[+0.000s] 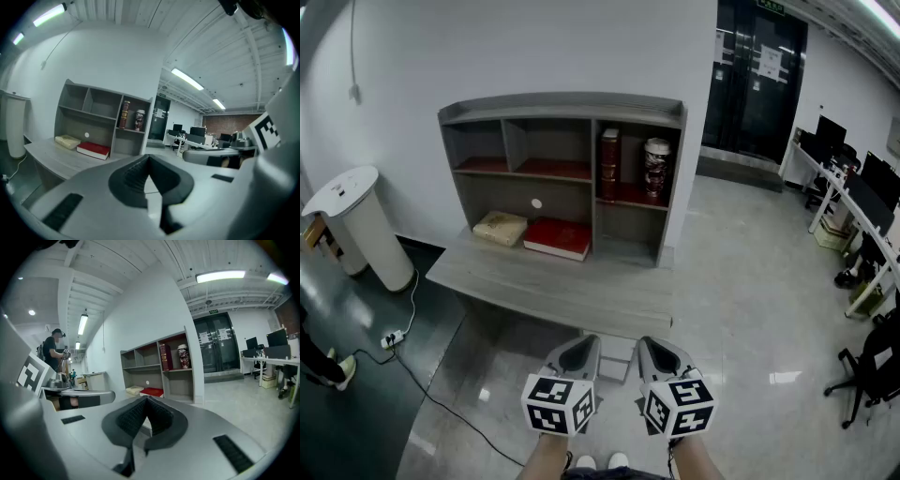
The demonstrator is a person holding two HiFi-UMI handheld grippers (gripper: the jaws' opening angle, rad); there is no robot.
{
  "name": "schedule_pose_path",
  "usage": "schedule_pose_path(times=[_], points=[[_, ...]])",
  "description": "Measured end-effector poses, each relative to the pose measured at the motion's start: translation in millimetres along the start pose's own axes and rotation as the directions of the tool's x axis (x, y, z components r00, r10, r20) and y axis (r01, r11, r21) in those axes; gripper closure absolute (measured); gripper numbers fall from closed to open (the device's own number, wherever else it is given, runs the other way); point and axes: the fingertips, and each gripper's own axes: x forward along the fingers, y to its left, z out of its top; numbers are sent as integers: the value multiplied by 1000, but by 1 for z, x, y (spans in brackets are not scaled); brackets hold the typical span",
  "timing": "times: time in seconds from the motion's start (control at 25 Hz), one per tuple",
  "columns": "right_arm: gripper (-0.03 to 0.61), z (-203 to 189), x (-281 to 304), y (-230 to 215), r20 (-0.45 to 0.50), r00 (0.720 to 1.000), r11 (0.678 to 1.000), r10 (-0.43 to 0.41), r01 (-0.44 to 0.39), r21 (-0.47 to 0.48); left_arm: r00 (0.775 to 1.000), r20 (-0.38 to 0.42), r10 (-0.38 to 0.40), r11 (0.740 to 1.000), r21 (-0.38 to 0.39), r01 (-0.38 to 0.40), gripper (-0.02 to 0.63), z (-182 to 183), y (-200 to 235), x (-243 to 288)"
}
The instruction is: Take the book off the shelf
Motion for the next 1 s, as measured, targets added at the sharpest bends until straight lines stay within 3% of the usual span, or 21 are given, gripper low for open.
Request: schedule_pose_path(times=[0.48, 1.0], points=[[571, -6, -2, -13, -18, 1000, 1000, 7, -7, 0, 999, -43, 18, 1000, -18, -19, 603, -11, -12, 10], [571, -4, -6, -36, -19, 1000, 1000, -7, 7, 2, 998, -27, 48, 999, -10, -48, 603, 4, -20, 25]])
